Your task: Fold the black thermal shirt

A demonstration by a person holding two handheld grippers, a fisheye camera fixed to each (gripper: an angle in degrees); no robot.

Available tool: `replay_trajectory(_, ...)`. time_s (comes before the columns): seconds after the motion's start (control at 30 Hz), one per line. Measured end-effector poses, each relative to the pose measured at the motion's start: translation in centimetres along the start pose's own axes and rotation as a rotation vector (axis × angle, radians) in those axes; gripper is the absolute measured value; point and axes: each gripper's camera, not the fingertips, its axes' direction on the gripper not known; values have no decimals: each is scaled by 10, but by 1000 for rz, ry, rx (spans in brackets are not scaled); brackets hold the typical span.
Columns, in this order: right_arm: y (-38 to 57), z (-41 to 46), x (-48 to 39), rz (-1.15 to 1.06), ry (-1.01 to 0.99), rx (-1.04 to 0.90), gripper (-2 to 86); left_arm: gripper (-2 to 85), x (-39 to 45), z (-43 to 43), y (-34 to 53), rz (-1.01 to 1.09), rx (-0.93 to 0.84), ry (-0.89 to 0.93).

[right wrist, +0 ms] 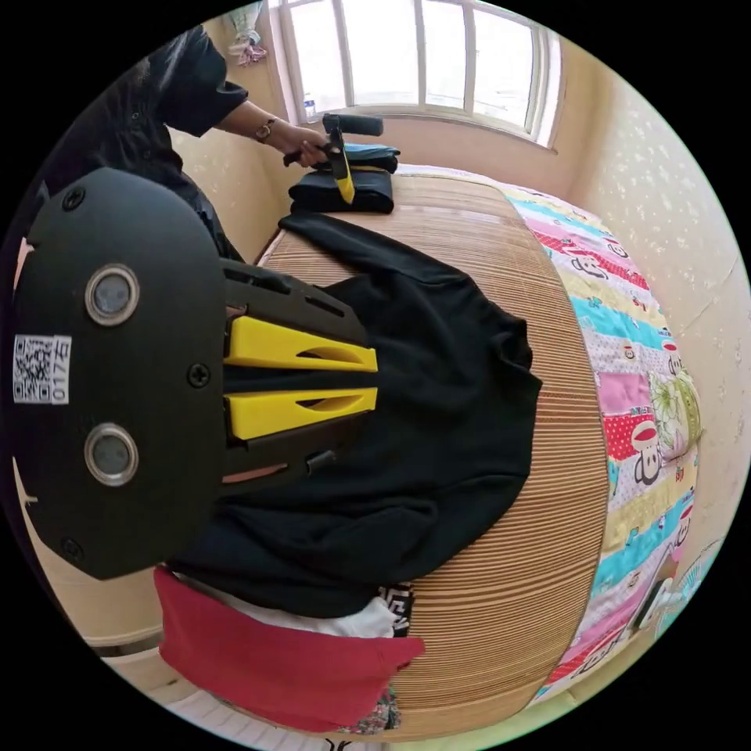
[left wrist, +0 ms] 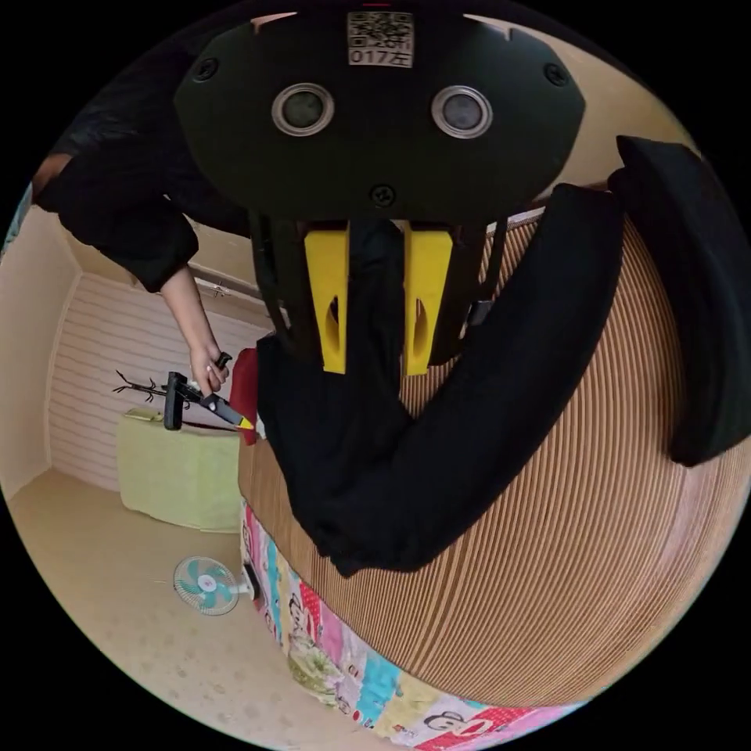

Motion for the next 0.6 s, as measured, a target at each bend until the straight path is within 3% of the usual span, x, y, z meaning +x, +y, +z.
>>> replay_trajectory(0.17, 111, 27, 33, 104, -6, -86, 32, 123, -4, 86, 38, 70, -129, -63)
replay_trajectory(0.3, 170, 42, 20, 3, 94, -178, 45, 69, -4, 137, 60, 101, -340, -240)
replay_trajectory(0.37, 188, 50, 13, -49, 176, -266, 54, 45, -11, 127, 64, 91, -368, -228)
replay_trajectory(0.47, 226, 27, 8, -51, 290, -210, 75, 36, -34, 82, 70, 106, -350, 46)
replay_trajectory(0.53, 261, -1, 31, 129, 373, -98, 99, 37, -71, 36, 79, 43, -237, 295)
replay_trajectory(0.6, 283, -12, 57, 264, 362, -53, 119, 42, -93, 9, 87, 22, -183, 315)
